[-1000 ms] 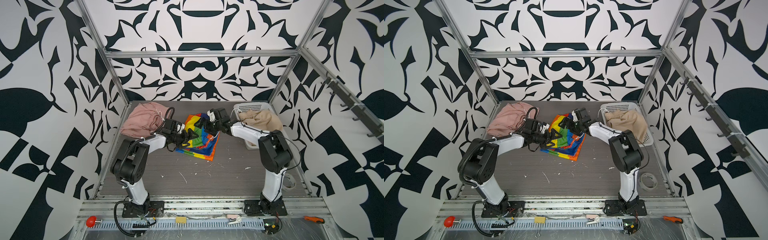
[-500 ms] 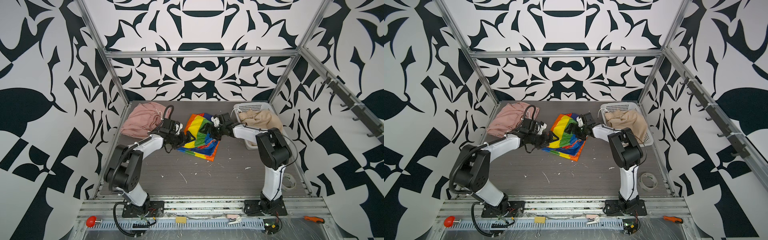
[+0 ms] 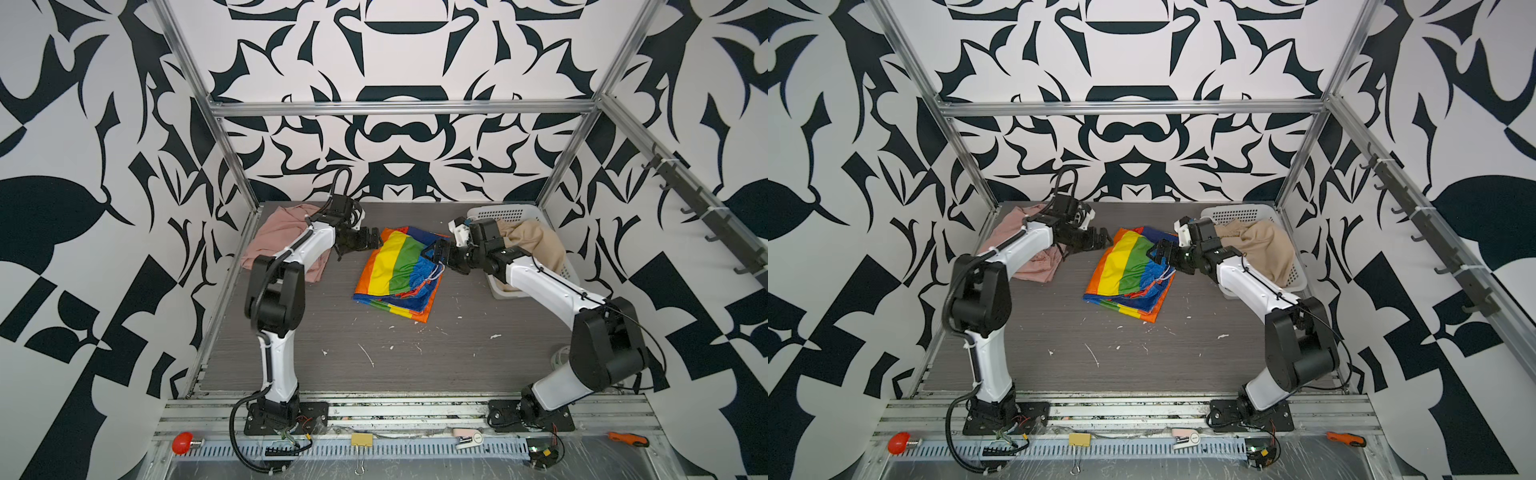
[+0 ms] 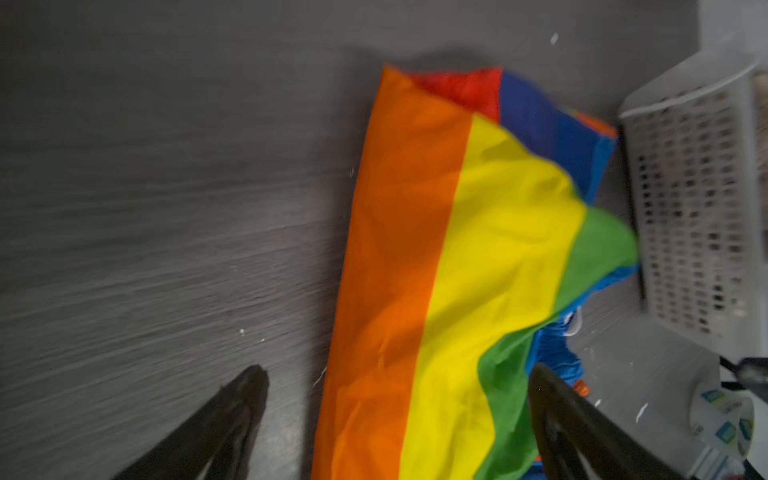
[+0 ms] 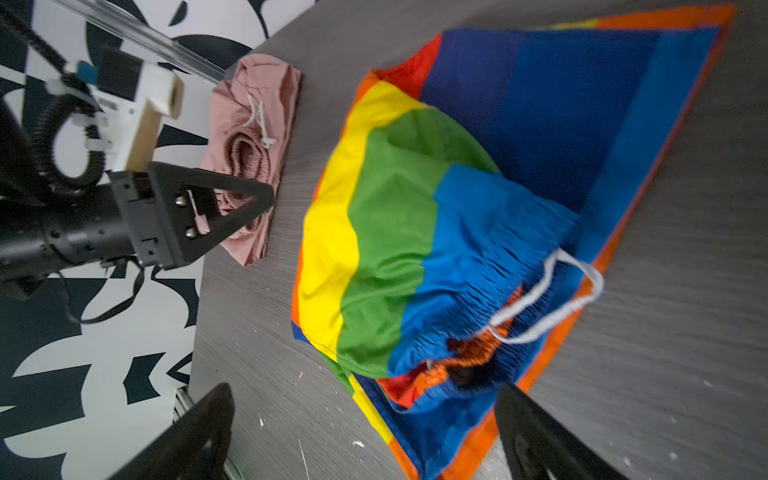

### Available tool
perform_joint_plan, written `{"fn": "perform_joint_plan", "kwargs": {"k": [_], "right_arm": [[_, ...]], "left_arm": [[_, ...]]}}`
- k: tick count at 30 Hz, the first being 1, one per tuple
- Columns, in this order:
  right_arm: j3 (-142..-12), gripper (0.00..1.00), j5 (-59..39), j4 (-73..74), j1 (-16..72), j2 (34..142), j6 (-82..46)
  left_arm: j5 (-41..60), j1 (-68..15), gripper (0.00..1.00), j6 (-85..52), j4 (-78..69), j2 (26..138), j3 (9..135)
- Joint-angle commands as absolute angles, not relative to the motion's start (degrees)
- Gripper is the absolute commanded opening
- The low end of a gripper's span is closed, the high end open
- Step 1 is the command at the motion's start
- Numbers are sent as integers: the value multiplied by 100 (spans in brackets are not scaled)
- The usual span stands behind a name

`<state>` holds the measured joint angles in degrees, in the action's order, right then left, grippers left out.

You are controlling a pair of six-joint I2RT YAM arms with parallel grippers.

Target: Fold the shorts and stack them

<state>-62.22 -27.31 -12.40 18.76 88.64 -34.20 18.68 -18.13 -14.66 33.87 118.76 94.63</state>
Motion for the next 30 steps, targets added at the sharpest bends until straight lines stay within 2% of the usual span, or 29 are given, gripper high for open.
{"fn": "perform_joint_plan", "kwargs": {"k": [1,5,8,17,20,23,24,27,30], "right_arm": [[-6029,100,-2801,-1406,1753,8522,-3274],[-5830,100,-2835,-1398,1648,8324,-3261],[-5722,100,-2839,-1354,1610,8237,-3276],[-5531,100,-2847,-1245,1538,8005,-3301],[-5469,100,-2857,-1218,1524,7993,-3305],[-5417,100,-2864,-1178,1523,7946,-3329],[-5406,100,-2849,-1160,1521,7929,-3339],[-5396,100,-2824,-1165,1521,7880,-3342],[-5404,100,-2839,-1160,1513,7866,-3357]], "left_arm": [[2445,-1828,99,-1212,4310,12208,9833],[2705,-1828,98,-1276,4421,12566,10080],[2764,-1828,91,-1322,4573,12841,10242],[2946,-1828,54,-1416,4701,13177,10290],[3036,-1826,35,-1424,4642,13080,10226],[3026,-1828,23,-1361,4723,12957,10312],[3018,-1828,15,-1311,4911,12917,10395],[2689,-1819,5,-1054,5470,12794,10837],[1584,-1819,0,-694,6452,12809,11650]]}}
